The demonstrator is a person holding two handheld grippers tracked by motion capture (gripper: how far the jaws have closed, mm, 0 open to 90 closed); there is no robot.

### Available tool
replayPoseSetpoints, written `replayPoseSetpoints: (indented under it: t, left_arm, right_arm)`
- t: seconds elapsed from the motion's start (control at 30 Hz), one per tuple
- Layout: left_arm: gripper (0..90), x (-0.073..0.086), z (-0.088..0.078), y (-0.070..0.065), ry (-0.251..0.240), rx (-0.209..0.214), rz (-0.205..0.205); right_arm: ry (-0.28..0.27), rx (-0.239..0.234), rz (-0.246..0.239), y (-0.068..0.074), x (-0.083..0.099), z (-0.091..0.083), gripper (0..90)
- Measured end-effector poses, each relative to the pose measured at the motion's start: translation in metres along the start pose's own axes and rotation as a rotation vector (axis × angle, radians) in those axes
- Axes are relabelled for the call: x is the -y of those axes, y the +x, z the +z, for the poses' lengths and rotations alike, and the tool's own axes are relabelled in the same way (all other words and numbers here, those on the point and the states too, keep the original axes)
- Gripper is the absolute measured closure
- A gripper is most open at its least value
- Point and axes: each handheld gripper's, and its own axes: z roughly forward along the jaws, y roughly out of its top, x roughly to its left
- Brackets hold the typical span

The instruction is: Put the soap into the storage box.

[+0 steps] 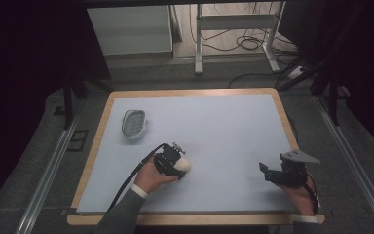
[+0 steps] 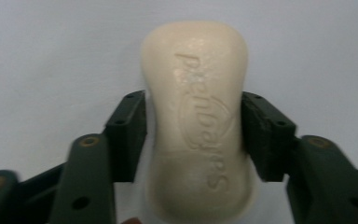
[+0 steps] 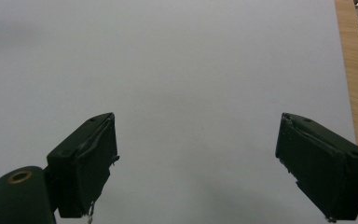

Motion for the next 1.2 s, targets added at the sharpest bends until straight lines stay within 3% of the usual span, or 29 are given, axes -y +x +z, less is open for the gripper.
replayPoseSetpoints:
  t: [0.23,0.4,0.47,0.53,1.2]
  left_arm:
    - [49.3,0.0,0.001,-0.001,0.001,-0.009,0.018]
    - [49.6,0.002,-0.003,-0.001,-0.027,-0.019,0.04]
    - [49.6,0.002,-0.008,0.003,-0.043,0.031,0.031]
    - [49.6,0.003,-0.014,0.009,-0.059,0.047,0.018]
    - [49.6,0.001,-0.049,0.036,-0.116,0.034,-0.008]
  right_arm:
    - [0.001,0.007,0.003,0.0,0.0,0.0,12.3]
    - [0.001,0.01,0.003,-0.001,0.0,-0.001,12.3]
    - [-0.002,0.012,0.006,-0.002,0.0,-0.002,12.3]
    - [-0.005,0.01,0.007,-0.002,0.0,-0.002,12.3]
    - [-0.003,0.012,0.011,-0.003,0.001,-0.002,12.3]
